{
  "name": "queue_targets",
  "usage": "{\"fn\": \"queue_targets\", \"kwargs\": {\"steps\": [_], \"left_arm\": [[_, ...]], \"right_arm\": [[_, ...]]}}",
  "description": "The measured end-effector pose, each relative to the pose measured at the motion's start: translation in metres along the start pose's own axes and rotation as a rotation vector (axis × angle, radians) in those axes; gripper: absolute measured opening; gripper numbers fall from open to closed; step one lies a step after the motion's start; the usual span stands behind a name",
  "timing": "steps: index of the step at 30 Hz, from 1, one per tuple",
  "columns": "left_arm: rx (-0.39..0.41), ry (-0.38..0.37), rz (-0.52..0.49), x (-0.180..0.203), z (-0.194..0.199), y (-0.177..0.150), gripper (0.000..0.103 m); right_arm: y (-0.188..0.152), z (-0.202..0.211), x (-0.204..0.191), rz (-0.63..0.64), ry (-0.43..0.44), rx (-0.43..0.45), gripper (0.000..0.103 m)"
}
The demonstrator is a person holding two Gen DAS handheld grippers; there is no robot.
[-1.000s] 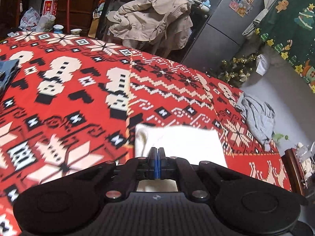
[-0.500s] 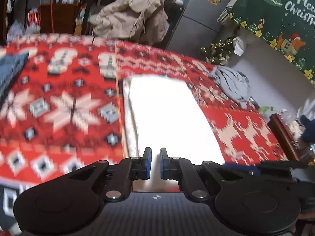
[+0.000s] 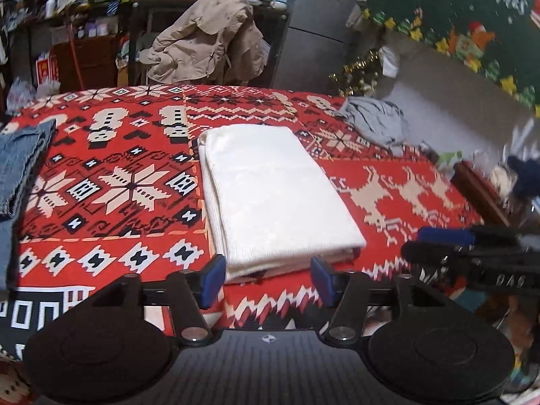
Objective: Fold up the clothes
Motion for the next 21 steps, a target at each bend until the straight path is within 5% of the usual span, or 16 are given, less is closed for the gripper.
{"fn": "queue_targets", "kwargs": {"steps": [6, 11, 15, 17, 21], "left_arm": [[0.003, 0.140, -0.091, 0.010, 0.005, 0.000, 0.079], [0.018, 0.144, -0.137, 0.010, 0.009, 0.007, 0.086], [0.050, 0.109, -0.066, 0.008, 0.008, 0.012, 0.086], [0.032, 0.078, -0.004, 0.008, 0.000, 0.018, 0.078], [-0.036, 0.019, 0.124, 0.005, -0.025, 0.031, 0.009]], "right_arm": [[0.002, 0.015, -0.002, 0.115, -0.090, 0.040, 0.102], [0.003, 0.016, 0.000, 0.142, -0.118, 0.027, 0.102], [0.001, 0.009, 0.002, 0.133, -0.170, -0.006, 0.102], [0.000, 0.005, 0.004, 0.128, -0.196, -0.022, 0.102], [-0.002, -0.001, 0.007, 0.119, -0.248, -0.055, 0.102]]}}
Point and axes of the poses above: each gripper's, at about its wrist camera, not at the fingertips, and z roughly against the way its jaws point, x to its right, y to its top, the point moved 1 cm from there along -z, roughly the way its jaws point, and after that the axes turned 10 degrees about x, right-handed, at the moved point
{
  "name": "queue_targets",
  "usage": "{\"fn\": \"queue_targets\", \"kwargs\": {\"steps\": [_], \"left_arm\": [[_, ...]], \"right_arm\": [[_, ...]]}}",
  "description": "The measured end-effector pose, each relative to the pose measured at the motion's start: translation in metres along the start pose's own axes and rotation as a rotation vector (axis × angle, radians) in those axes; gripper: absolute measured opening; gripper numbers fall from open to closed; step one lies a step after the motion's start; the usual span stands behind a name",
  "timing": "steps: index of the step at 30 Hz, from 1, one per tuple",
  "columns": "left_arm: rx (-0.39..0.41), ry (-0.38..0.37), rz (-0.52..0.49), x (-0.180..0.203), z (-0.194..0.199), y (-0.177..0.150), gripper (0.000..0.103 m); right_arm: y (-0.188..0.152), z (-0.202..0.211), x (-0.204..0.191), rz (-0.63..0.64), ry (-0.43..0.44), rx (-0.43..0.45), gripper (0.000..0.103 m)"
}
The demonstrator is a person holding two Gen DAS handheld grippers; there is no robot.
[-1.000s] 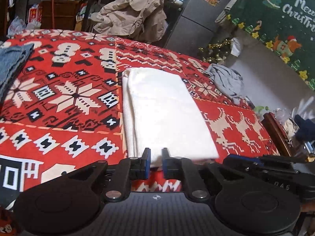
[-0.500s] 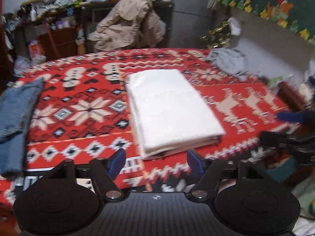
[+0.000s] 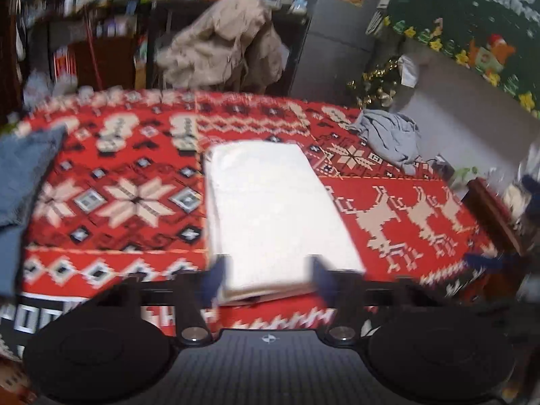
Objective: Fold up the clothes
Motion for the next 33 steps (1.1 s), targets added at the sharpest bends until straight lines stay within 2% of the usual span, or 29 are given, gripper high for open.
{"fn": "queue_targets", "kwargs": {"steps": [1, 3, 4, 6, 8, 10, 11, 14, 17, 21, 28, 30, 33], "left_arm": [[-0.021, -0.020, 0.036, 0.001, -0.007, 0.001, 0.005], [-0.038, -0.058, 0.113, 0.001, -0.020, 0.005, 0.005], [-0.048, -0.075, 0.146, 0.002, -0.025, 0.007, 0.005], [-0.058, -0.114, 0.188, 0.006, -0.033, 0.010, 0.005], [-0.071, -0.113, 0.197, 0.011, -0.042, 0.011, 0.005], [-0.092, -0.115, 0.215, 0.011, -0.050, 0.010, 0.005], [-0.102, -0.120, 0.223, 0.012, -0.053, 0.009, 0.005], [-0.119, -0.130, 0.242, 0.011, -0.056, 0.006, 0.005], [-0.133, -0.134, 0.254, 0.009, -0.059, 0.004, 0.005], [-0.146, -0.142, 0.250, 0.010, -0.062, 0.002, 0.005], [-0.158, -0.149, 0.248, 0.012, -0.065, -0.002, 0.005], [-0.160, -0.153, 0.241, 0.013, -0.066, -0.003, 0.005], [-0.159, -0.150, 0.229, 0.015, -0.068, -0.004, 0.005]], "right_arm": [[-0.002, -0.004, -0.003, 0.008, -0.007, 0.004, 0.102], [-0.005, -0.012, -0.009, 0.027, -0.018, 0.017, 0.097], [-0.007, -0.016, -0.013, 0.037, -0.024, 0.024, 0.086], [-0.009, -0.023, -0.020, 0.061, 0.003, 0.037, 0.075], [-0.012, -0.033, -0.025, 0.064, 0.020, 0.029, 0.047], [-0.015, -0.045, -0.029, 0.071, 0.022, 0.006, 0.026], [-0.016, -0.050, -0.031, 0.079, 0.016, -0.004, 0.021], [-0.019, -0.055, -0.034, 0.098, 0.058, -0.011, 0.019], [-0.021, -0.050, -0.046, 0.158, 0.084, 0.023, 0.020], [-0.021, -0.055, -0.056, 0.194, 0.067, 0.050, 0.019], [-0.024, -0.064, -0.067, 0.180, 0.029, 0.070, 0.019], [-0.023, -0.064, -0.068, 0.158, 0.035, 0.064, 0.008], [-0.021, -0.063, -0.063, 0.058, 0.029, 0.060, 0.006]]}}
Point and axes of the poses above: each gripper's, at about its wrist camera, not at the fingertips, and z roughly against the way its jaws point, x to its right, y to its top, the point moved 1 cm from there along -z, roughly the way its jaws point, and after that the axes turned 10 degrees about x, right-handed, at the moved point
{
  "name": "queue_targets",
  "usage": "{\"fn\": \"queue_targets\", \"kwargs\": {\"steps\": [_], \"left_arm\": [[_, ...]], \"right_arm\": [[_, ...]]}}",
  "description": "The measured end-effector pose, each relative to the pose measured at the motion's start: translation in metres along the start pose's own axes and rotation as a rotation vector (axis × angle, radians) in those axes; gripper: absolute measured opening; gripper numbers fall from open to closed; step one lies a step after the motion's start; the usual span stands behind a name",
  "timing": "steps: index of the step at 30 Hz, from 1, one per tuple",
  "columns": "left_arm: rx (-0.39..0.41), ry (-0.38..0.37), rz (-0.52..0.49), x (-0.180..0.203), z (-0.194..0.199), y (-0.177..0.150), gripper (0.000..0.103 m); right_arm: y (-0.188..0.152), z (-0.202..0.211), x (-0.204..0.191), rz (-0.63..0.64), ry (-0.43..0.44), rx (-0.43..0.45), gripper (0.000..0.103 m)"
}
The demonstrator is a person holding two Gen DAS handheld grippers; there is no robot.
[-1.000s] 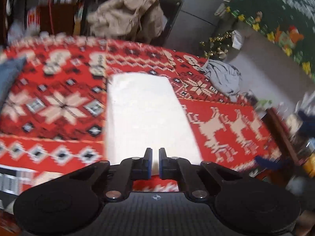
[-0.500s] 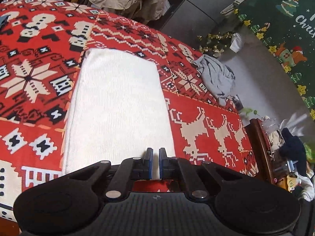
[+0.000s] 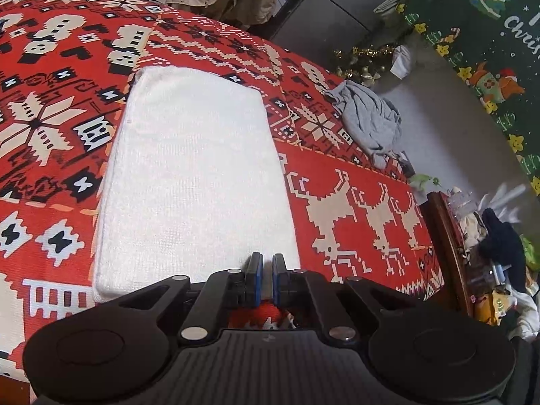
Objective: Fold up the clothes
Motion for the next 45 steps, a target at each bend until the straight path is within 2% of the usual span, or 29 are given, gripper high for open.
{"fn": "queue_targets", "kwargs": {"steps": [12, 15, 17, 21, 25, 33, 37, 43, 45], "left_arm": [[-0.003, -0.032, 0.023, 0.002, 0.008, 0.004, 0.005], [0.004, -0.029, -0.006, 0.008, 0.007, 0.005, 0.005], [-0.003, -0.027, -0.004, 0.008, 0.003, 0.005, 0.005], [-0.017, -0.034, 0.022, 0.005, -0.002, 0.001, 0.005], [-0.029, -0.034, 0.035, 0.003, -0.003, -0.002, 0.005], [-0.035, -0.036, -0.002, 0.012, 0.007, -0.003, 0.005], [0.010, -0.038, -0.025, 0.021, 0.010, 0.014, 0.005], [0.006, 0.017, 0.026, 0.017, -0.023, 0.028, 0.005], [0.001, 0.020, 0.036, 0.017, -0.028, 0.026, 0.005]], "right_arm": [[0.002, 0.025, 0.024, -0.174, 0.034, -0.011, 0.001], [0.005, 0.013, 0.032, -0.157, 0.037, -0.005, 0.002], [0.008, 0.004, 0.038, -0.145, 0.039, -0.002, 0.007], [0.012, -0.013, 0.049, -0.119, 0.042, 0.006, 0.005], [0.008, -0.025, 0.035, -0.050, 0.081, -0.017, 0.004], [-0.006, 0.011, 0.022, 0.022, 0.142, 0.021, 0.003], [0.004, 0.011, 0.039, -0.003, 0.097, 0.053, 0.004], [0.022, -0.028, 0.056, -0.001, 0.076, 0.081, 0.008], [0.023, -0.040, 0.053, 0.005, 0.106, 0.068, 0.008]]}}
Point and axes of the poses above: each gripper's, at about its wrist camera, not at the fingertips, and z roughly against the way its jaws point, x to its right, y to its top, the point moved 1 cm from there along -z, roughly the way its jaws point, and after that the axes turned 10 degrees about x, right-handed, at the moved point
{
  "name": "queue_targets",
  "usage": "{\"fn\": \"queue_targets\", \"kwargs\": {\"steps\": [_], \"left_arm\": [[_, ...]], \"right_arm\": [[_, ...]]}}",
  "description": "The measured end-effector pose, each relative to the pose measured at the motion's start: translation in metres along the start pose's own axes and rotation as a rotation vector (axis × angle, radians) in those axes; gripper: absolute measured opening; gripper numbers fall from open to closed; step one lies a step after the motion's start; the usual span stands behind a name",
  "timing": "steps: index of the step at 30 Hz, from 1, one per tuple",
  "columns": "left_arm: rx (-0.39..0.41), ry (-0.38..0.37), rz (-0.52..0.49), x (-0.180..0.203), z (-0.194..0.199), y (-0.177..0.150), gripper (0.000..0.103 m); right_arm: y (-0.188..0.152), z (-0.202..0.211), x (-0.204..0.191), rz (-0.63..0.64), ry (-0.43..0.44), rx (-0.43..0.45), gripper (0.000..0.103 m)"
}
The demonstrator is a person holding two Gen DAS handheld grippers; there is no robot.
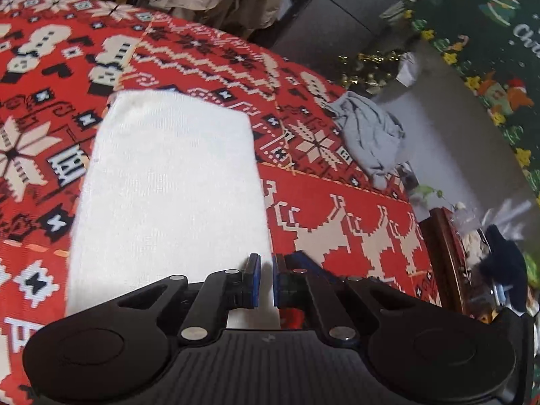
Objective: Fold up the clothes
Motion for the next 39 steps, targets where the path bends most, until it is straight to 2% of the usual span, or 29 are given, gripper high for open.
{"fn": "queue_targets", "kwargs": {"steps": [3, 5, 9, 13, 15, 16, 20, 24, 27, 30, 34, 39], "left_arm": [[-0.006, -0.003, -0.013, 0.002, 0.003, -0.009, 0.005], [-0.010, -0.006, -0.028, 0.003, 0.007, -0.016, 0.005], [-0.018, -0.015, -0.046, 0.004, 0.015, -0.029, 0.005], [-0.035, -0.029, -0.058, 0.007, 0.029, -0.034, 0.005], [-0.026, -0.018, -0.056, 0.007, 0.026, -0.027, 0.005], [-0.021, -0.011, -0.054, 0.006, 0.024, -0.024, 0.005], [-0.002, 0.015, -0.048, 0.005, 0.016, -0.010, 0.005], [-0.017, 0.034, -0.043, 0.002, 0.006, -0.009, 0.005], [-0.023, 0.020, -0.055, 0.002, 0.015, -0.020, 0.005], [-0.019, 0.024, -0.090, 0.007, 0.027, -0.030, 0.005], [0.013, 0.011, -0.072, 0.006, 0.033, -0.019, 0.005], [0.047, 0.036, -0.072, 0.009, 0.013, 0.014, 0.005]], "right_arm": [[-0.004, -0.003, -0.008, 0.001, 0.030, -0.015, 0.006], [-0.008, 0.004, -0.013, -0.001, 0.039, -0.014, 0.003], [-0.020, 0.024, -0.017, 0.000, 0.057, -0.020, 0.003], [-0.027, 0.047, -0.016, 0.014, 0.077, -0.005, 0.004], [-0.025, 0.054, -0.010, -0.006, 0.054, 0.000, 0.004], [-0.022, 0.054, -0.008, -0.019, 0.050, 0.005, 0.007], [-0.010, 0.033, -0.002, -0.013, 0.023, 0.012, 0.008], [-0.006, 0.007, 0.000, -0.045, -0.001, -0.029, 0.008], [-0.015, 0.012, -0.005, -0.045, 0.035, -0.054, 0.008], [-0.025, 0.035, -0.014, -0.011, 0.061, -0.046, 0.007], [-0.021, 0.055, -0.001, -0.046, 0.036, -0.020, 0.007], [0.001, 0.032, 0.019, -0.068, 0.013, 0.031, 0.007]]}}
Point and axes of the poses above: each gripper's, at about its wrist camera, not at the fingertips, and z roughly against the way its jaws point, x to its right, y to its top, the point moved 1 cm from there along -z, roughly the way its jaws point, and after that the axes turned 10 degrees about x, right-handed, at the moved point
